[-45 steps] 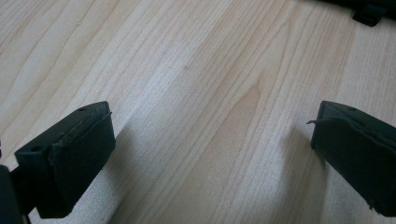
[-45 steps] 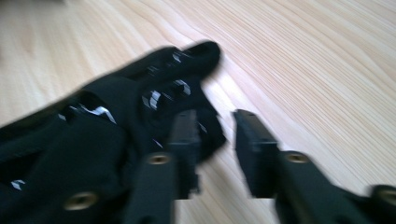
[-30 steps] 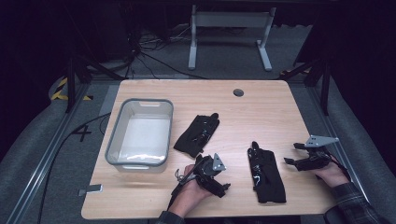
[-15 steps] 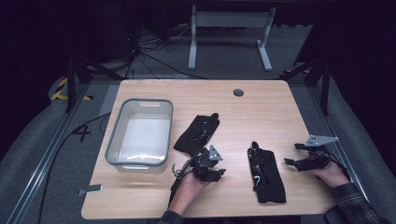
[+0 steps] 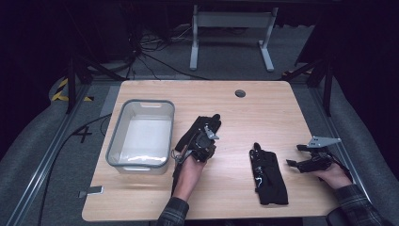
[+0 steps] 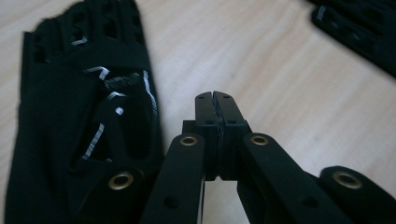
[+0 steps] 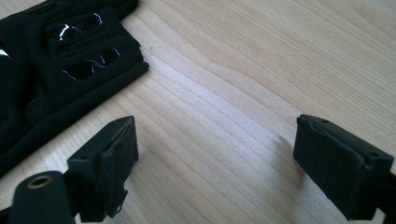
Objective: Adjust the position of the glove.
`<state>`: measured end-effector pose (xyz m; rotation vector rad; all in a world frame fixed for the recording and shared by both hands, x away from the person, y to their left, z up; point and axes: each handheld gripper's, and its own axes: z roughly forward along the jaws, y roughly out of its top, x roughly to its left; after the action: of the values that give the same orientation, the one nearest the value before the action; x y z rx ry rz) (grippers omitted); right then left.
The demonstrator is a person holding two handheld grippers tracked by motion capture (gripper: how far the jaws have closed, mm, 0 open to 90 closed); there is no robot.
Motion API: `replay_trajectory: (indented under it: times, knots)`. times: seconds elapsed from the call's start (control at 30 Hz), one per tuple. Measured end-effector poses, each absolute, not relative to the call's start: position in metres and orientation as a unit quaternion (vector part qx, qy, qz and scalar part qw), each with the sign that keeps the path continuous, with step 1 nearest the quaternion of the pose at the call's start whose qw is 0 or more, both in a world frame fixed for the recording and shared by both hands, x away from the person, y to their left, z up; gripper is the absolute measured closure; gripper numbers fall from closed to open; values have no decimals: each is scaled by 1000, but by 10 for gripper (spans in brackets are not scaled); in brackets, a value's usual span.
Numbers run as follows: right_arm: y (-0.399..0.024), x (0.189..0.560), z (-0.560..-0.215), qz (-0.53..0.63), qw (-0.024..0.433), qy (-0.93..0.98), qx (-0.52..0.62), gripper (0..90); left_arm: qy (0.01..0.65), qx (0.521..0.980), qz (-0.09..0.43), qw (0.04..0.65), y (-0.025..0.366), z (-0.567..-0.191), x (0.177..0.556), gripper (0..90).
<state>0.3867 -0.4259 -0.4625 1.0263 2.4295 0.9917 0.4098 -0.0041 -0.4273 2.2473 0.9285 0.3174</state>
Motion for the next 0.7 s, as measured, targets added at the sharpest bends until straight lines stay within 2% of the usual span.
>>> replay_trajectory:
  times: [0.4,0.7]
  knots:
    - [-426,387,-463,347,161,851,359,142,397,853,149,305,-8,-439,448,897]
    - [-426,387,-463,347,161,851,360,142,397,858,139,294,-13,-450,450,898]
